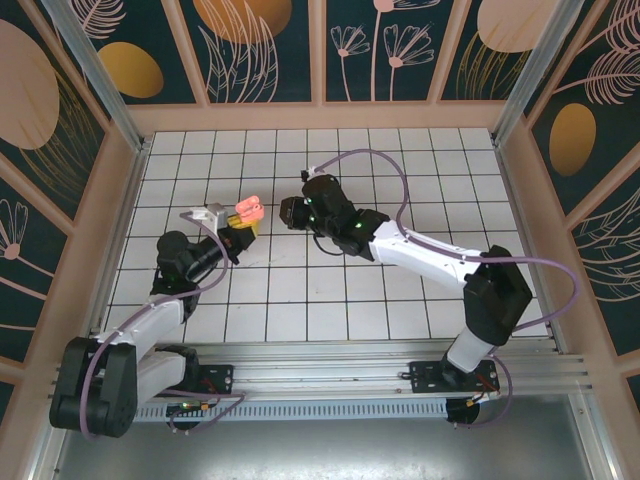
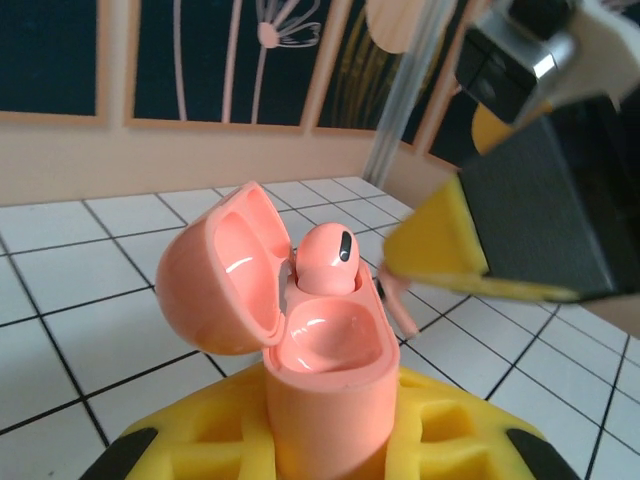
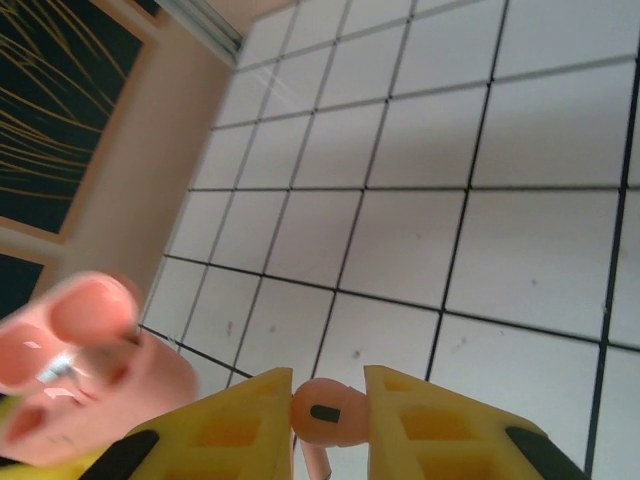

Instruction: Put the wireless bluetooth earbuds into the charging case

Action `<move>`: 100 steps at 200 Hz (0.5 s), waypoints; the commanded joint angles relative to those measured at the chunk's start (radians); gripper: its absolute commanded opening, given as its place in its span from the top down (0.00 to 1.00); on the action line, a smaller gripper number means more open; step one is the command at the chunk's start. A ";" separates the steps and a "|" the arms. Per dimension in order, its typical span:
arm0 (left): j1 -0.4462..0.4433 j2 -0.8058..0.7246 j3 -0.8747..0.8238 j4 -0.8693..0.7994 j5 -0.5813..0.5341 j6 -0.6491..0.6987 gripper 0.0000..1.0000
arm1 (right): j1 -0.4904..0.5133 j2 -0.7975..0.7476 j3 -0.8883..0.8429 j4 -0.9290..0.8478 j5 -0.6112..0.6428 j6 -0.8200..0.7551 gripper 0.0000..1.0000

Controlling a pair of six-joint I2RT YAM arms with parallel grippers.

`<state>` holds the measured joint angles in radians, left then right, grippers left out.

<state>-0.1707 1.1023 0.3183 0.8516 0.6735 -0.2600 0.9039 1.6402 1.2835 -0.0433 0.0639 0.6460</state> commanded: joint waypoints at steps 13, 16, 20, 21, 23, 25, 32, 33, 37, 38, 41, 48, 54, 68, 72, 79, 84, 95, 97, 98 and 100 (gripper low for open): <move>-0.037 0.006 0.039 0.007 0.021 0.156 0.94 | 0.007 -0.069 0.002 0.140 0.058 -0.120 0.78; -0.038 0.009 0.044 -0.003 0.018 0.166 0.95 | 0.008 -0.073 -0.003 0.147 0.065 -0.127 0.78; -0.042 0.010 0.050 -0.016 0.015 0.181 0.95 | 0.012 -0.079 -0.009 0.161 0.072 -0.136 0.78; -0.042 0.011 0.050 -0.020 0.013 0.185 0.95 | 0.013 -0.082 -0.012 0.169 0.076 -0.143 0.78; -0.044 0.012 0.053 -0.025 0.011 0.191 0.95 | 0.014 -0.083 -0.013 0.173 0.077 -0.145 0.78; -0.045 0.013 0.055 -0.030 0.009 0.199 0.95 | 0.016 -0.086 -0.016 0.178 0.080 -0.149 0.78; -0.051 0.017 0.063 -0.043 0.006 0.218 0.95 | 0.022 -0.096 -0.030 0.212 0.087 -0.166 0.78; -0.051 0.017 0.062 -0.043 0.005 0.220 0.95 | 0.023 -0.097 -0.033 0.215 0.088 -0.168 0.78; -0.054 0.018 0.064 -0.045 0.002 0.227 0.95 | 0.025 -0.102 -0.040 0.231 0.089 -0.176 0.78; -0.053 0.020 0.064 -0.045 0.001 0.228 0.95 | 0.025 -0.103 -0.041 0.235 0.089 -0.178 0.78; -0.055 0.020 0.065 -0.045 0.000 0.233 0.95 | 0.028 -0.106 -0.047 0.246 0.089 -0.183 0.78; -0.056 0.023 0.069 -0.045 -0.002 0.239 0.95 | 0.031 -0.112 -0.058 0.273 0.090 -0.193 0.78; -0.059 0.025 0.071 -0.044 -0.003 0.244 0.95 | 0.034 -0.116 -0.068 0.296 0.088 -0.202 0.78; -0.063 0.027 0.076 -0.043 -0.005 0.257 0.96 | 0.045 -0.124 -0.089 0.346 0.079 -0.224 0.79; -0.064 0.027 0.077 -0.043 -0.005 0.260 0.95 | 0.049 -0.126 -0.094 0.360 0.079 -0.230 0.79; -0.068 0.027 0.077 -0.039 -0.003 0.267 0.95 | 0.055 -0.129 -0.105 0.384 0.077 -0.240 0.79; -0.069 0.025 0.077 -0.036 0.002 0.274 0.95 | 0.060 -0.132 -0.111 0.397 0.073 -0.249 0.79; -0.074 0.021 0.074 -0.021 0.013 0.289 0.96 | 0.070 -0.133 -0.123 0.431 0.068 -0.260 0.79; -0.074 0.019 0.072 -0.015 0.014 0.290 0.96 | 0.071 -0.133 -0.124 0.437 0.067 -0.262 0.78; -0.075 0.018 0.071 -0.011 0.014 0.290 0.96 | 0.071 -0.132 -0.125 0.440 0.066 -0.263 0.79; -0.076 0.017 0.069 -0.003 0.014 0.292 0.96 | 0.074 -0.133 -0.126 0.445 0.065 -0.265 0.79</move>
<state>-0.2348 1.1252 0.3691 0.8055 0.6720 -0.0284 0.9539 1.5398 1.1908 0.2588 0.1120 0.4435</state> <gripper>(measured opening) 0.178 0.217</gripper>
